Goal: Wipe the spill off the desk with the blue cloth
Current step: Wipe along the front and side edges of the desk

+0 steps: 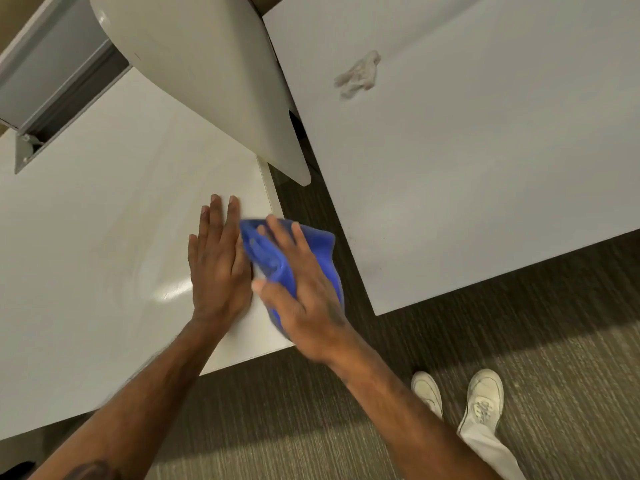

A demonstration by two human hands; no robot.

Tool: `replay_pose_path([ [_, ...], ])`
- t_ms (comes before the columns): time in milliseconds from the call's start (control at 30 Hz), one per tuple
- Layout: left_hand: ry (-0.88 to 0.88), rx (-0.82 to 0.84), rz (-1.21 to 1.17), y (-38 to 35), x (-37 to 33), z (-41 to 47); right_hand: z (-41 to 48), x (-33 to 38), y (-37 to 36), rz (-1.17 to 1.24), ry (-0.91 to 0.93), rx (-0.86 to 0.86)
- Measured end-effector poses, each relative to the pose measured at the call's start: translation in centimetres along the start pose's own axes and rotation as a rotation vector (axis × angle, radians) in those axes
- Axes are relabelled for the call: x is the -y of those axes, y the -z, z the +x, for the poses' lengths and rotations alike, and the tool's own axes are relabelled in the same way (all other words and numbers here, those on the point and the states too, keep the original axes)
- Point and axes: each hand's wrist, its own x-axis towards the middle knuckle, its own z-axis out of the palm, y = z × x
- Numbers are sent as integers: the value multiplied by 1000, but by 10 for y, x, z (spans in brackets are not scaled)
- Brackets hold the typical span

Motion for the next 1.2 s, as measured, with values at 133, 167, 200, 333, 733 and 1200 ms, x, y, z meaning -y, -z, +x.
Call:
replay_pose_path([
  [133, 44, 1, -18, 0, -2, 0, -40, -22, 9, 311, -138, 43],
  [167, 47, -2, -13, 0, -3, 0, -35, -23, 11, 376, -229, 10],
  [200, 48, -3, -11, -1, -3, 0, -28, -23, 11, 374, -281, -10],
  [333, 51, 5, -25, 0, -1, 1, -28, -13, -4, 250, -116, -53],
  [733, 44, -2, -21, -2, 1, 3, 31, -2, 0, 171, -182, -68],
  [1200, 47, 0, -35, 2, -6, 1, 46, -6, 7, 160, -164, -19],
])
